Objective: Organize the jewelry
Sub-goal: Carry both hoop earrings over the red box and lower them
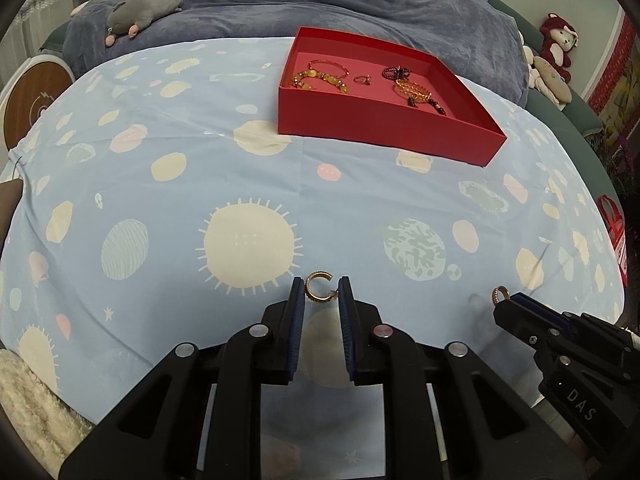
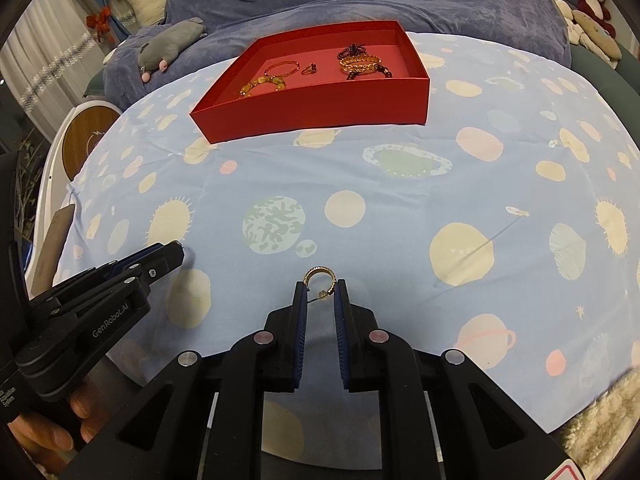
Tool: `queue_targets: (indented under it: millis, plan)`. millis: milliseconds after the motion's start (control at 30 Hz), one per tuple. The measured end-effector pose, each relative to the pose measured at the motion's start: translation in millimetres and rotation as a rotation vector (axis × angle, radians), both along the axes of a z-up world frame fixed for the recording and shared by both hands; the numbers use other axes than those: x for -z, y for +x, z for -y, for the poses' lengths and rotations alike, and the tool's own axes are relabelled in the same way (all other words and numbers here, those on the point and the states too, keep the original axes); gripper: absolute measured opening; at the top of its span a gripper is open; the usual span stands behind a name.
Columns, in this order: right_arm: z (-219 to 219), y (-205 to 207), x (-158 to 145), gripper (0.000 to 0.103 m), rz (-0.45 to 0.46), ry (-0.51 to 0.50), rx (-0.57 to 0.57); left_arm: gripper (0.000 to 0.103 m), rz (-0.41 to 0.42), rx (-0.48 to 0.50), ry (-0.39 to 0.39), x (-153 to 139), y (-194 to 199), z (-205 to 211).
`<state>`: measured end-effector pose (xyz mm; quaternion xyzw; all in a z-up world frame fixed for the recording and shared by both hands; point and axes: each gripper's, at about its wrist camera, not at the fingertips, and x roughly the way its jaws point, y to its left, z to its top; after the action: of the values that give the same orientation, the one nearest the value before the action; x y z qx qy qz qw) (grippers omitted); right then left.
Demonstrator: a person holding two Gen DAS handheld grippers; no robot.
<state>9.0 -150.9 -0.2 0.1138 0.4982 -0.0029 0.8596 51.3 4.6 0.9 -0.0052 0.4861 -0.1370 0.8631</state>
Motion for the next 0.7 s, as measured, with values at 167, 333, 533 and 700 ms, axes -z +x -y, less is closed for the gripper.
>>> queue_targets:
  millis: [167, 333, 533, 700]
  plan:
    - [-4.1, -3.4, -10.7, 0.013, 0.024, 0.007, -0.014, 0.017, 0.018, -0.005, -0.026, -14.1, -6.0, -4.7]
    - [-8.1, -7.3, -25.4, 0.013, 0.056, 0.019, -0.024, 0.017, 0.041, 0.002, -0.054, -30.4, -11.8, -4.8]
    - [-10.1, -9.4, -43.5, 0.013, 0.092, 0.039, -0.028, 0.017, 0.076, 0.013, -0.078, -52.8, -15.8, -0.8]
    - [-9.1, -8.4, -60.0, 0.013, 0.124, 0.054, -0.026, 0.017, 0.107, 0.028, -0.089, -72.3, -16.5, 5.1]
